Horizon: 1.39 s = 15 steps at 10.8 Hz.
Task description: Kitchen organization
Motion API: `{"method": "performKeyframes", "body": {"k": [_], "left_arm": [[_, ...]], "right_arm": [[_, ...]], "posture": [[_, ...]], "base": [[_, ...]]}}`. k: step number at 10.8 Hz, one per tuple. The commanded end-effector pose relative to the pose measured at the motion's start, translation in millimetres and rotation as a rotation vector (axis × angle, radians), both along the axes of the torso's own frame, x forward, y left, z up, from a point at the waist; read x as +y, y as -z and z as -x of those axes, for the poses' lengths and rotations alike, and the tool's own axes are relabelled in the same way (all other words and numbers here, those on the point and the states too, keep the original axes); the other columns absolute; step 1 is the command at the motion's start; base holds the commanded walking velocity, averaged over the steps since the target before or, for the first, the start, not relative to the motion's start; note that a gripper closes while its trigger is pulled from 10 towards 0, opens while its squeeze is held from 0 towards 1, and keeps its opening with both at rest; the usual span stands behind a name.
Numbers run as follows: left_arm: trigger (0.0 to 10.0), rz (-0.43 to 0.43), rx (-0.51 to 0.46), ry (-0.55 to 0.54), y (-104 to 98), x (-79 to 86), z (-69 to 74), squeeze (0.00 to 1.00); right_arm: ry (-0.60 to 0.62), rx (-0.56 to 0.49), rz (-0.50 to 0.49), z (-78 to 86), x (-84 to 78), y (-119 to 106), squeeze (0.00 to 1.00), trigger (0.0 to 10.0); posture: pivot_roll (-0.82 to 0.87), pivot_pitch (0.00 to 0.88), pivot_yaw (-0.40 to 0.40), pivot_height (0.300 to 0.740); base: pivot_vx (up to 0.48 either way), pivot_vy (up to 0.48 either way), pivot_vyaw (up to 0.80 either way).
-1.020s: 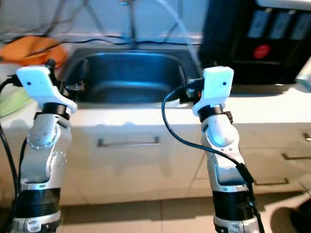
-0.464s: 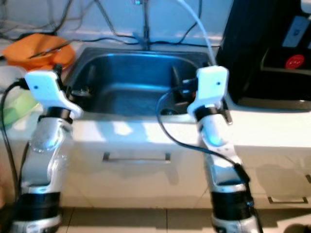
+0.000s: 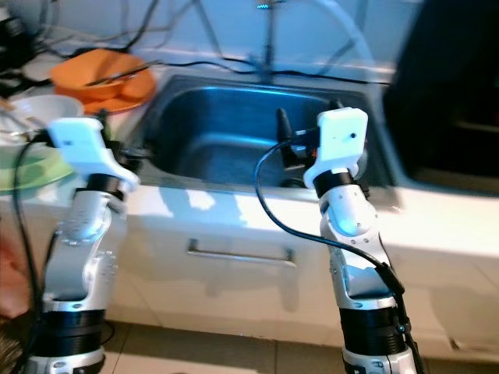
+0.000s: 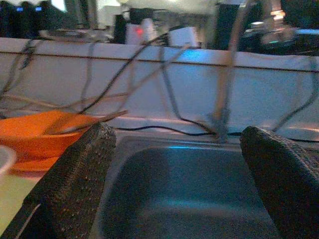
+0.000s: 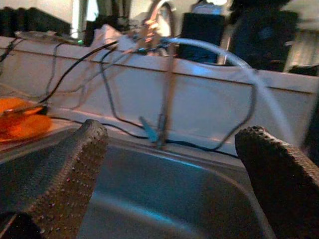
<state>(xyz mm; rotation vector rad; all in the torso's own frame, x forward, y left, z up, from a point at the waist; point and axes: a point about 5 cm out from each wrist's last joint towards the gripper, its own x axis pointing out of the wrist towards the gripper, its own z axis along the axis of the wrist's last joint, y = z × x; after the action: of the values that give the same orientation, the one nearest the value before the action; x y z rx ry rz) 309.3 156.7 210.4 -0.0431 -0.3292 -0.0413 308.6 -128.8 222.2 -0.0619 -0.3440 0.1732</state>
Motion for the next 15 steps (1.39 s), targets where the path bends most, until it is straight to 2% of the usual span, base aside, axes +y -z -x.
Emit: {"method": "performKeyframes", "body": {"k": [1,5,8,15], "left_arm": [[10.0,0.007,0.000,0.008,-2.7,-2.0,-1.3,0.00],[10.0,0.002,0.011,0.005,-2.8,-0.7,-2.7,0.00],[10.0,-0.018,0.010,0.032,-4.5,-7.1,-3.0,0.00],[10.0,-0.009,0.032,0.046,-0.4,-8.7,-5.0,0.00]], "right_arm": [[0.017,-0.013,0.001,0.5,-4.1,-1.7,0.00,10.0],[0.020,-0.021,-0.011,0.8,-4.5,-3.7,0.00,10.0],[0.022,-0.065,0.015,1.6,-0.5,-12.8,0.00,10.0],[0.060,-0.068,0.047,-0.9,-2.6,-9.0,0.00,10.0]], "posture": [[0.01,0.036,-0.010,0.740],[0.02,0.033,-0.007,0.740],[0.02,0.031,-0.007,0.740],[0.02,0.022,-0.003,0.740]], "base": [[0.000,0.000,0.00],[0.000,0.000,0.00],[0.000,0.304,0.00],[0.000,0.393,0.00]]}}
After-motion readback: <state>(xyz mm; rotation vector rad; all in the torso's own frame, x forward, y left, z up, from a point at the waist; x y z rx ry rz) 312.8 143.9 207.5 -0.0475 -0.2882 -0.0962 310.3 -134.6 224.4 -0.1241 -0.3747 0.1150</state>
